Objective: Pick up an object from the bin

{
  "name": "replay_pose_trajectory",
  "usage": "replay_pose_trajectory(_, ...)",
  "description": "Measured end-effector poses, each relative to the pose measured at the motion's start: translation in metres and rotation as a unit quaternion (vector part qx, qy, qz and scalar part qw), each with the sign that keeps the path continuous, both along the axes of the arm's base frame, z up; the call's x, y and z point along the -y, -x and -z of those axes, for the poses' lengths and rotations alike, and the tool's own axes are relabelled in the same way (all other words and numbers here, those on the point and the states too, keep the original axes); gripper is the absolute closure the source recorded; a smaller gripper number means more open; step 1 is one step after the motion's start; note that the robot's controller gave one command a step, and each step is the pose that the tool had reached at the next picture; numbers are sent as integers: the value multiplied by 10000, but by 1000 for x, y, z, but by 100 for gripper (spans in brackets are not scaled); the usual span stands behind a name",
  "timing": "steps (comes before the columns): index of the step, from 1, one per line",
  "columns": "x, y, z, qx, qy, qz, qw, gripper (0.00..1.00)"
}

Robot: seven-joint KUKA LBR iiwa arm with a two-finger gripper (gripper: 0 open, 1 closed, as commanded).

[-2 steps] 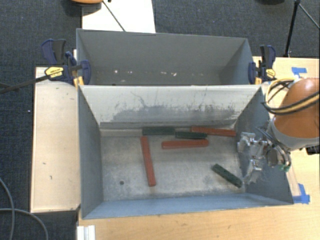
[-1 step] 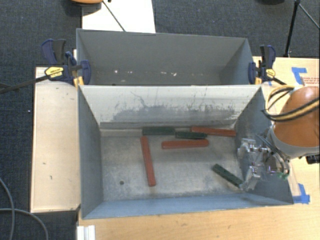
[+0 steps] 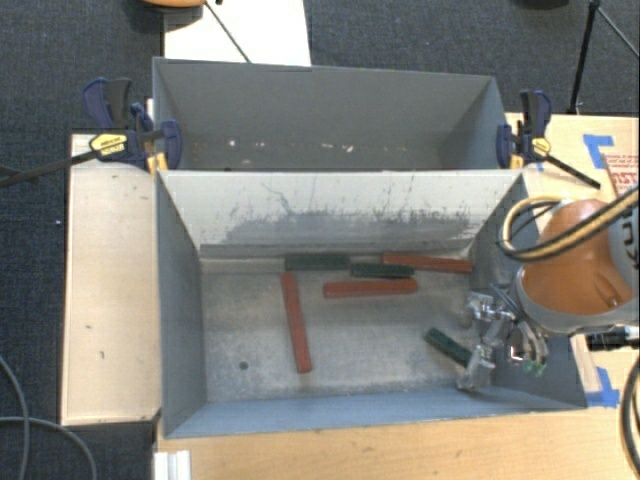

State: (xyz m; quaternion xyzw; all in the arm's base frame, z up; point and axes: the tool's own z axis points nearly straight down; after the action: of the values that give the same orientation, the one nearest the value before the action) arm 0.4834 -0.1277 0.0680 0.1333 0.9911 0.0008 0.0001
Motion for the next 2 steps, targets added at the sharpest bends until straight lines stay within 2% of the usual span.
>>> replay_pose_trajectory(1, -7, 6, -2, -15, -3, 261, 9997, 100)
replay_pose_trajectory(2, -7, 6, -2, -15, -2, 257, 9997, 100)
